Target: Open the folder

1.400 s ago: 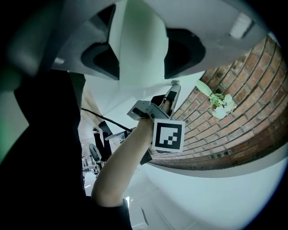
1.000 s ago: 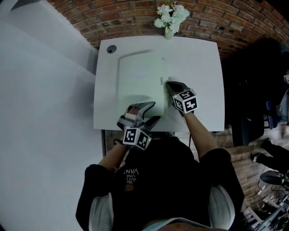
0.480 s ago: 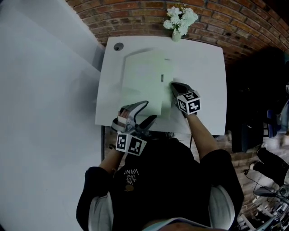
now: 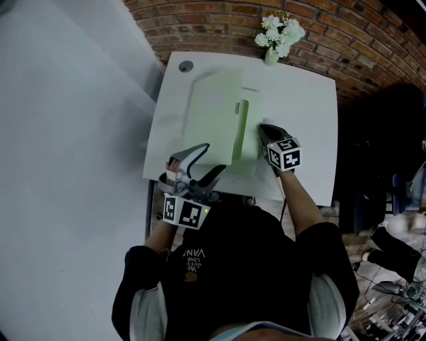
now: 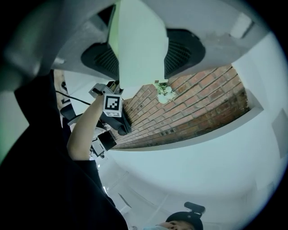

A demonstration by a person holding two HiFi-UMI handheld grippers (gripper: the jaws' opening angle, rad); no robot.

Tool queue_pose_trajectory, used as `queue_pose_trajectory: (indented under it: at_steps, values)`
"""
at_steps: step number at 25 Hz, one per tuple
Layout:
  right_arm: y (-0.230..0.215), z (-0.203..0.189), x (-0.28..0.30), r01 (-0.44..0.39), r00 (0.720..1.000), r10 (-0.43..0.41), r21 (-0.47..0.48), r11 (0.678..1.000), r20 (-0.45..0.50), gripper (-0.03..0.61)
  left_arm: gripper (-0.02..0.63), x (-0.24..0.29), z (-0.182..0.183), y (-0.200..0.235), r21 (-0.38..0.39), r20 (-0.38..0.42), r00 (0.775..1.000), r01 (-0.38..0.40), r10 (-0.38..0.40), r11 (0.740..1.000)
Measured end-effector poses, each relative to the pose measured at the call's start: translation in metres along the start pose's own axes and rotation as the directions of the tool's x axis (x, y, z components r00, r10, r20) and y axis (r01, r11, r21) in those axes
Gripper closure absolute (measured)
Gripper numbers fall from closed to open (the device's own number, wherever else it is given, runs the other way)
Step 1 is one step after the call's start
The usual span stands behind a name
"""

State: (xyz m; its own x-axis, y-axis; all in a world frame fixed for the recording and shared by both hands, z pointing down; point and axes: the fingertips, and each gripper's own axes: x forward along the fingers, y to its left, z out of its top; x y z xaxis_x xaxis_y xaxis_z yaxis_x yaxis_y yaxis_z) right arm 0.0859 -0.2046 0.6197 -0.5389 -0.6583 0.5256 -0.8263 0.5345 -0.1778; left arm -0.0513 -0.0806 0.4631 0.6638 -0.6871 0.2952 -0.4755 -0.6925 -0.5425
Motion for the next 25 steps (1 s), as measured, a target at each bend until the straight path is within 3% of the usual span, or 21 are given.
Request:
queue_pose_trajectory:
  at_steps: [16,22,25]
  values:
    - [-0.001,0.0,0.001,0.028,1.0,-0.028,0.006,1.0,-0.012,0.578,0.305,-0.057,-0.021,0.062,-0.081,0.004,0.979,-0.202,0.203,0.976]
    - [-0.002,0.001,0.0,0.044,0.999,-0.044,0.012,0.999,-0.021,0.578,0.305,-0.08,-0.027,0.086,-0.072,0.01,0.96,-0.28,0.281,0.957]
    - [-0.002,0.0,0.001,0.052,0.998,-0.052,0.009,0.999,-0.023,0.578,0.305,-0.092,-0.044,0.095,-0.116,-0.014,0.944,-0.329,0.329,0.937]
